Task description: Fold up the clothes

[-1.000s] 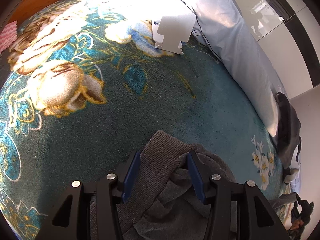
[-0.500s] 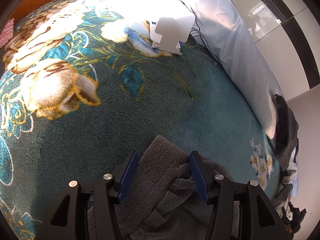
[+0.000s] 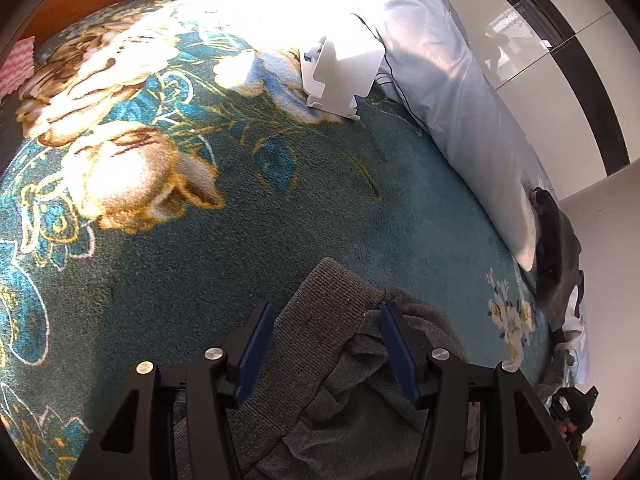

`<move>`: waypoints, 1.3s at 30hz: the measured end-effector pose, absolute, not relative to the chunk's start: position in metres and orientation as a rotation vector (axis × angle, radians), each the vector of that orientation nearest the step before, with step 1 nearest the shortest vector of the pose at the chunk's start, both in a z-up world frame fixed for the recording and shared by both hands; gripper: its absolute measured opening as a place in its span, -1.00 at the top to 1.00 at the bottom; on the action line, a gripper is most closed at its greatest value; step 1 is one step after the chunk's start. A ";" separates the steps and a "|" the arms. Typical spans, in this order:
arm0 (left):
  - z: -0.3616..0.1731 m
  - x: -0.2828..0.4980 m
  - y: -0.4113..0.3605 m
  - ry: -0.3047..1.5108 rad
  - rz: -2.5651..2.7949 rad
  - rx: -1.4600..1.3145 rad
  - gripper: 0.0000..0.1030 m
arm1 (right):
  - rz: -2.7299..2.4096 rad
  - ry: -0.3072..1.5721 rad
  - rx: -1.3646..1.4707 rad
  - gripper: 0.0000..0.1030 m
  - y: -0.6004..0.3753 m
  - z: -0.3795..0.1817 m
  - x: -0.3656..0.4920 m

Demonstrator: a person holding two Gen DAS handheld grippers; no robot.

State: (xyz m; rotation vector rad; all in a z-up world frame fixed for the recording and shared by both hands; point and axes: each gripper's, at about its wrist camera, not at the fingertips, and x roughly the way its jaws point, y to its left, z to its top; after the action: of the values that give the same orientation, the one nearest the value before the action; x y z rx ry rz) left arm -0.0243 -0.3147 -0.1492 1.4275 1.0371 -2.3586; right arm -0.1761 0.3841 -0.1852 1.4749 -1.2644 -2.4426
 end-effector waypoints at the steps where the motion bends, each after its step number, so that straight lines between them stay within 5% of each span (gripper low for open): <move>1: -0.149 -0.025 -0.315 1.036 -2.358 1.423 -0.15 | -2.443 -1.252 1.464 0.89 0.384 -0.183 -0.174; 11: -0.152 -0.042 -0.321 1.002 -2.361 1.433 -0.16 | -2.685 -1.222 1.302 0.93 0.444 -0.130 -0.085; 17: -0.168 -0.057 -0.310 0.955 -2.363 1.551 -0.16 | -2.663 -1.394 1.457 0.93 0.463 -0.170 -0.039; 23: -0.168 -0.063 -0.307 0.968 -2.396 1.572 -0.19 | -2.704 -1.260 1.483 0.87 0.455 -0.157 -0.023; 31: -0.169 -0.069 -0.303 0.971 -2.398 1.563 -0.16 | -2.931 -0.745 1.482 0.41 0.404 -0.104 -0.032; 36: -0.167 -0.073 -0.300 0.934 -2.367 1.569 -0.13 | -2.573 -0.865 1.459 0.29 0.359 -0.126 -0.085; 39: -0.162 -0.073 -0.298 0.896 -2.358 1.546 0.19 | -2.421 -0.957 1.529 0.29 0.336 -0.145 -0.112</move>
State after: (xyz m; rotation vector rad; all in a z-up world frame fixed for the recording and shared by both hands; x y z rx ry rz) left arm -0.0734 -0.2985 -0.1623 1.5457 0.8959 -2.3578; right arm -0.1116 0.3358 -0.1448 1.5289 -0.9570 -2.4206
